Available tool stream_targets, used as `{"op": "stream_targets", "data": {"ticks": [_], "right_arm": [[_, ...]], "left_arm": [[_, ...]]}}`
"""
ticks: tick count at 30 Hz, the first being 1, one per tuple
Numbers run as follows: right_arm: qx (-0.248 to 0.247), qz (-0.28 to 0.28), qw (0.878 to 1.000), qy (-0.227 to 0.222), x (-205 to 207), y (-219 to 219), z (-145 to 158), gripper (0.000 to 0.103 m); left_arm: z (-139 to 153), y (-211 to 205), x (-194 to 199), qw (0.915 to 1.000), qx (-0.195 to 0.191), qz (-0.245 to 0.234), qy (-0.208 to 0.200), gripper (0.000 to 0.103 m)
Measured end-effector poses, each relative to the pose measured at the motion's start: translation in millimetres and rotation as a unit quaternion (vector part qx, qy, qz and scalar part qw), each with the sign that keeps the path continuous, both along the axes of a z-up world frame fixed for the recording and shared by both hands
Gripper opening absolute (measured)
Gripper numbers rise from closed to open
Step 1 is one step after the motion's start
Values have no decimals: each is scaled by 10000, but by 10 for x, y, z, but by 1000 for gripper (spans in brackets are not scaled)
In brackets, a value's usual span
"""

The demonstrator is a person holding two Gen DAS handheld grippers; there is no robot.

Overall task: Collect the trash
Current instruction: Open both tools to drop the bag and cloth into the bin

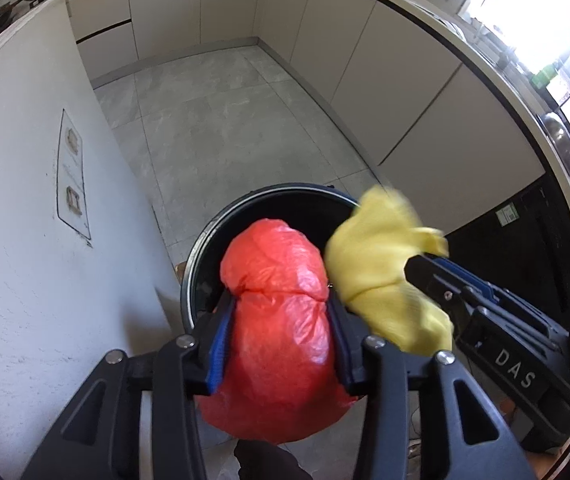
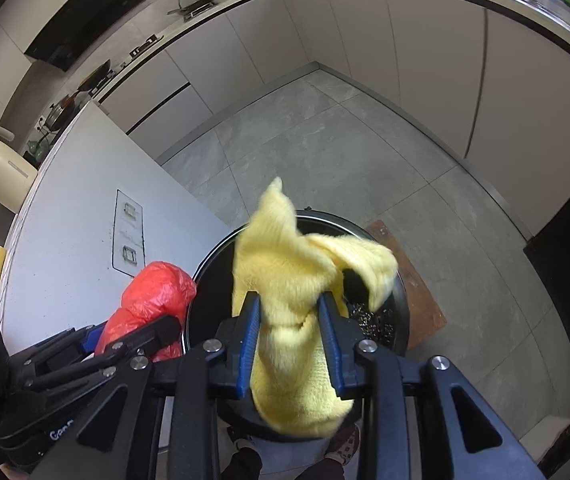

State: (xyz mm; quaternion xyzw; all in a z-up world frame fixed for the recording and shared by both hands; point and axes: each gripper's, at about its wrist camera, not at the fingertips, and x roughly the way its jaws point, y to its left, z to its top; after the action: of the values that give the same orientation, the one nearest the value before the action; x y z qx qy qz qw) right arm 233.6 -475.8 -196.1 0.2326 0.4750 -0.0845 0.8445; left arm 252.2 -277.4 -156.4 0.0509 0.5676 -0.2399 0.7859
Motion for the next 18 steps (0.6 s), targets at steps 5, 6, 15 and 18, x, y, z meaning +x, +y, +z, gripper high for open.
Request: {"op": "stream_targets", "data": {"ticks": [5,6,15,18], "right_arm": [[-85,74,9999,-50,63,-3,16,32],[-89,74,9999,-70,63,-7,31,32],[-92,-16,9999,-131,-36,4,160,32],[-108,-54,9998,-146,-104,11,223,32]], "left_arm": [[20,6,18,9999,27,75,-92,53],[38,9,14,9999,21,85,-114,53],[176,16,-22,9996,-12,-57,-278,53],[268,42,-52,9994,-56,-84,-321,53]]}}
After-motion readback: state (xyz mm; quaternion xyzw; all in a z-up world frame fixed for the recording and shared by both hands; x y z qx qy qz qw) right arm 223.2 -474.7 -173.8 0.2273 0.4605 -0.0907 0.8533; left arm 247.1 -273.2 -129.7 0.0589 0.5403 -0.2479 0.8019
